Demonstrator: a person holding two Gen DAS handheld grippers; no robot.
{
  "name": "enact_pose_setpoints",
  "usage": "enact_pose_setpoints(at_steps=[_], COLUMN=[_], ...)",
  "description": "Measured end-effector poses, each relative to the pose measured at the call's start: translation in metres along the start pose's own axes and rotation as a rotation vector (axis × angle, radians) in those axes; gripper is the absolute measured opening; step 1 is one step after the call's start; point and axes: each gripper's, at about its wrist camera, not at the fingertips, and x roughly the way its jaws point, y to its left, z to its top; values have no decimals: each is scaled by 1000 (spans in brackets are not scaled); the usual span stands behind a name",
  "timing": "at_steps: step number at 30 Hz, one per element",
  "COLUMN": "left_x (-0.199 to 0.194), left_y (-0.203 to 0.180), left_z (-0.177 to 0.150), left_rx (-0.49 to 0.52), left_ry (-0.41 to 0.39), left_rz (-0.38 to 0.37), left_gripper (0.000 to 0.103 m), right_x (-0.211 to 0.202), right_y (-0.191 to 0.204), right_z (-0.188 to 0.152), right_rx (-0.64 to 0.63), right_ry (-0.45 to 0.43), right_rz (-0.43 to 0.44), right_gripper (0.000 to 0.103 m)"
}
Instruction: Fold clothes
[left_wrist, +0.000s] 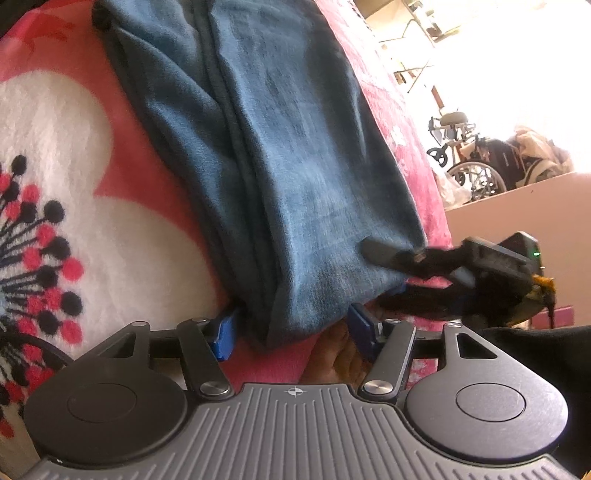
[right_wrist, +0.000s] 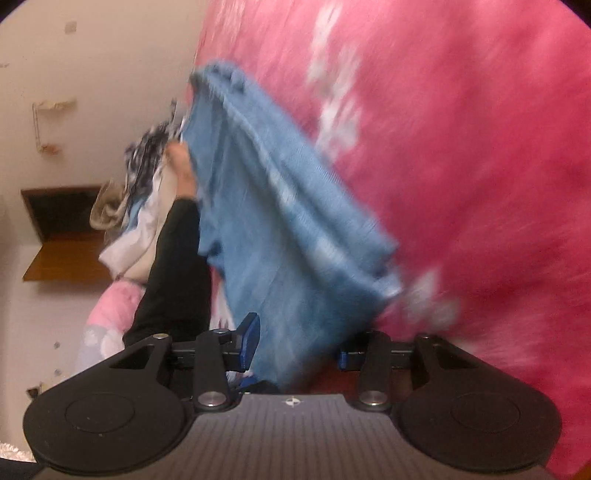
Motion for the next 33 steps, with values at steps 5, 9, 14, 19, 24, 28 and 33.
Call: enact_pose_setpoints(at_steps=[5, 9, 14, 19, 24, 28, 33], left_x=[-5, -9, -15, -18, -18, -10, -5], left_y=[8, 10, 17, 24, 22, 11, 10], left_z=[-3, -2, 0, 3, 3, 3, 3], left_rx=[-34, -29, -54, -118, -120, -60, -63], left_ry=[-3, -8, -33, -51, -83, -88, -86], left_rz=[-42, -95, -166, -235, -237, -179, -147], left_gripper=[59, 61, 64, 68, 67, 58, 45], right_x=[26, 17, 7, 0, 0, -5, -26], right_y=[5, 12, 13, 6, -4, -13, -25], right_z=[-11, -15, -18, -16, -12, -12, -15], right_rx=[-10, -29, -2, 59, 128, 161, 189], right_ry=[77, 40, 2, -34, -20, -35, -135], right_rz=[-10, 51, 150, 238, 272, 248, 187], right_gripper=[15, 9, 8, 8, 9, 16, 31])
